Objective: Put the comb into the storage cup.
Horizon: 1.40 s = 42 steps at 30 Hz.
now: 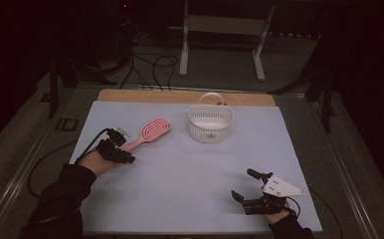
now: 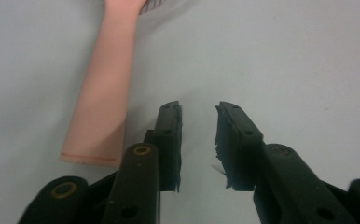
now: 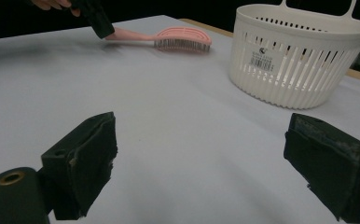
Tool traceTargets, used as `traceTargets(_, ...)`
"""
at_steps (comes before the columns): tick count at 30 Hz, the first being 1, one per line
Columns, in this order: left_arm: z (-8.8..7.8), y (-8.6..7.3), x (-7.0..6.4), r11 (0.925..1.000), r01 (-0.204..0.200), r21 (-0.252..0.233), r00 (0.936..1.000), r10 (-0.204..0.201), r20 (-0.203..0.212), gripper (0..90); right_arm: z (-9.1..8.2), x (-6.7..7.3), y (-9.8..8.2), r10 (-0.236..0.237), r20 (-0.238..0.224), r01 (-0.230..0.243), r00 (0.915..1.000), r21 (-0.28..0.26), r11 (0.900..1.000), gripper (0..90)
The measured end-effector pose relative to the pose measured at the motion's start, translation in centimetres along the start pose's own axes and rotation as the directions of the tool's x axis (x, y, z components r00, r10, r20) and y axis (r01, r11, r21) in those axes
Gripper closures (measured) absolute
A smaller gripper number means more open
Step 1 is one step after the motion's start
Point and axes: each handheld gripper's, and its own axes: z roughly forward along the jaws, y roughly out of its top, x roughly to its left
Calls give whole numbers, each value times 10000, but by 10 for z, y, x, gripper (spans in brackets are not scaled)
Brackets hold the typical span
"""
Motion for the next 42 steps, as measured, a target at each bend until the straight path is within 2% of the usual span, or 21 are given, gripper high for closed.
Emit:
traceTargets(3,-2,2,-3,9995,-309,-1,9994,309,166,564,0,0,0,-30,-13,30,10000,-21,10000,92)
traceTargets(8,-2,3,-7,9986,-511,149,9986,509,149,411,0,0,1,-44,-6,44,10000,-50,10000,92)
traceTargets(11,-2,5,-10,9971,-713,263,9970,705,315,304,0,0,0,-18,-5,18,10000,-9,10000,92)
traceTargets(16,-1,6,-14,9954,-889,361,9955,877,354,108,0,0,0,-15,-2,15,10000,-20,10000,92)
traceTargets(19,-2,9,-17,9934,-1098,318,9920,1075,659,5,0,0,1,-37,2,37,10000,-28,10000,92)
traceTargets(28,-8,12,-21,9897,-1422,181,9877,1406,678,0,0,0,0,-10,-17,10,10000,-19,10000,93)
traceTargets(30,-9,14,-21,9903,-1378,188,9888,1364,605,0,0,0,0,-34,-12,34,10000,-1,10000,92)
traceTargets(38,-15,19,-21,9868,-1614,98,9864,1610,334,0,0,0,1,-55,-13,55,10000,-16,10000,92)
traceTargets(42,-17,22,-20,9859,-1667,-143,9856,1670,260,0,0,0,1,-60,-20,60,10000,-15,10000,92)
